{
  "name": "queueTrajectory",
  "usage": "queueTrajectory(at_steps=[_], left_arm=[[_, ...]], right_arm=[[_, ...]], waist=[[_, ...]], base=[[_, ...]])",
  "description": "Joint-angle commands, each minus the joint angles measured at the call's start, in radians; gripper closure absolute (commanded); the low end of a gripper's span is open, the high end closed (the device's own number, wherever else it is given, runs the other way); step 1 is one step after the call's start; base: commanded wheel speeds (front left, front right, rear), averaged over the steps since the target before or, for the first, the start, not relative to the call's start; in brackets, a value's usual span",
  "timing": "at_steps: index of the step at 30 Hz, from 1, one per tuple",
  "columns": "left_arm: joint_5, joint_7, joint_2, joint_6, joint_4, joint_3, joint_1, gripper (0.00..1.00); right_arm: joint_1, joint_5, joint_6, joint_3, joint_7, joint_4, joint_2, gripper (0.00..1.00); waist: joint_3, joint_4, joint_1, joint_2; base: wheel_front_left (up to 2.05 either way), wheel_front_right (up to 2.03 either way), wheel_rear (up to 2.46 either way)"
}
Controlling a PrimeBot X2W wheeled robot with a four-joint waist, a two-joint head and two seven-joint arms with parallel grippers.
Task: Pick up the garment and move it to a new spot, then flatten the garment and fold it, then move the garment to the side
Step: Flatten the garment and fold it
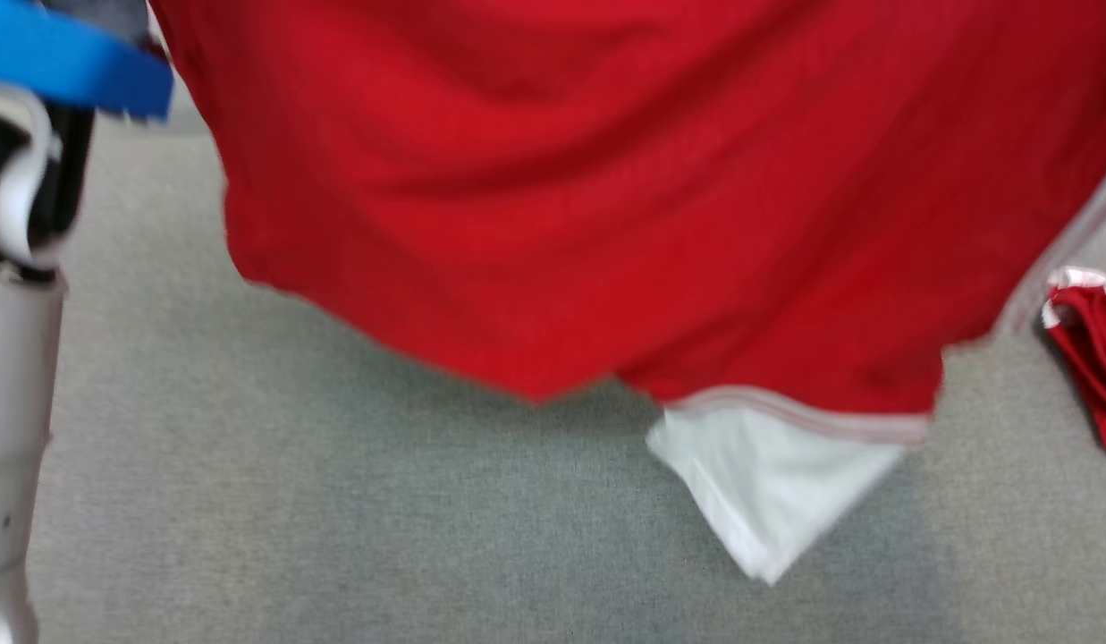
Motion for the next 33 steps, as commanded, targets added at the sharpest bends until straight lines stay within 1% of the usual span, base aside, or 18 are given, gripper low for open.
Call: queueTrajectory(at_steps=[1,3,4,5,8,11,13,16,19,23,26,29,33], left_arm=[[0.007,-0.015,-0.016,0.008,0.038,0.002,-0.050,1.00],[0.024,-0.047,-0.025,0.020,0.110,0.010,-0.123,1.00],[0.038,-0.067,-0.025,0.027,0.152,0.013,-0.160,1.00],[0.056,-0.084,-0.022,0.025,0.190,0.004,-0.191,1.00],[0.076,-0.150,-0.043,0.025,0.282,-0.001,-0.287,1.00],[0.068,-0.207,-0.060,0.021,0.347,0.011,-0.341,1.00],[0.064,-0.229,-0.070,0.016,0.378,0.010,-0.324,1.00],[0.047,-0.243,-0.085,0.011,0.406,0.023,-0.240,1.00],[0.024,-0.247,-0.108,0.010,0.399,0.056,-0.081,1.00],[0.000,-0.247,-0.167,0.009,0.403,0.118,0.206,1.00],[0.000,-0.248,-0.230,0.004,0.426,0.149,0.401,1.00],[-0.020,-0.248,-0.295,-0.007,0.441,0.196,0.551,1.00],[-0.003,-0.248,-0.347,-0.016,0.441,0.238,0.709,1.00]], right_arm=[[-0.058,-0.019,0.000,-0.005,-0.016,0.044,0.012,1.00],[-0.142,-0.064,0.000,-0.004,-0.048,0.109,0.007,1.00],[-0.181,-0.076,0.000,-0.010,-0.063,0.144,0.014,1.00],[-0.215,-0.087,0.000,-0.020,-0.075,0.176,0.023,1.00],[-0.313,-0.120,0.000,-0.051,-0.105,0.242,0.035,1.00],[-0.346,-0.126,0.000,-0.074,-0.118,0.270,0.047,1.00],[-0.303,-0.117,0.000,-0.067,-0.122,0.271,0.053,1.00],[-0.187,-0.086,0.000,-0.069,-0.123,0.225,0.057,1.00],[0.003,-0.045,0.000,-0.076,-0.123,0.165,0.071,1.00],[0.305,0.021,0.000,-0.104,-0.123,0.114,0.114,1.00],[0.514,0.058,0.000,-0.129,-0.124,0.099,0.161,1.00],[0.686,0.078,0.000,-0.145,-0.124,0.104,0.206,1.00],[0.862,0.097,0.000,-0.151,-0.124,0.121,0.242,1.00]], waist=[[0.050,0.020,-0.0001,-0.0001],[0.089,0.016,-0.0001,-0.0001],[0.106,0.012,-0.0001,-0.0001],[0.120,0.006,-0.0001,-0.0001],[0.154,-0.008,-0.0001,-0.0001],[0.174,-0.016,-0.0001,-0.0001],[0.173,-0.023,-0.0001,-0.0001],[0.166,-0.026,-0.0001,-0.0001],[0.149,-0.026,-0.0001,-0.0001],[0.129,-0.025,-0.0001,-0.0001],[0.107,-0.025,-0.0001,-0.0001],[0.081,-0.027,-0.0001,-0.0001],[0.027,-0.026,-0.0001,-0.0001]], base=[[0.00,0.00,0.00],[0.00,0.00,0.00],[0.00,0.00,0.00],[0.00,0.00,0.00],[0.00,0.00,0.00],[0.00,0.00,0.00],[0.00,0.00,0.00],[0.00,0.00,0.00],[0.00,0.00,0.00],[0.00,0.00,0.00],[0.00,0.00,0.00],[0.00,0.00,0.00],[0.00,0.00,0.00]])
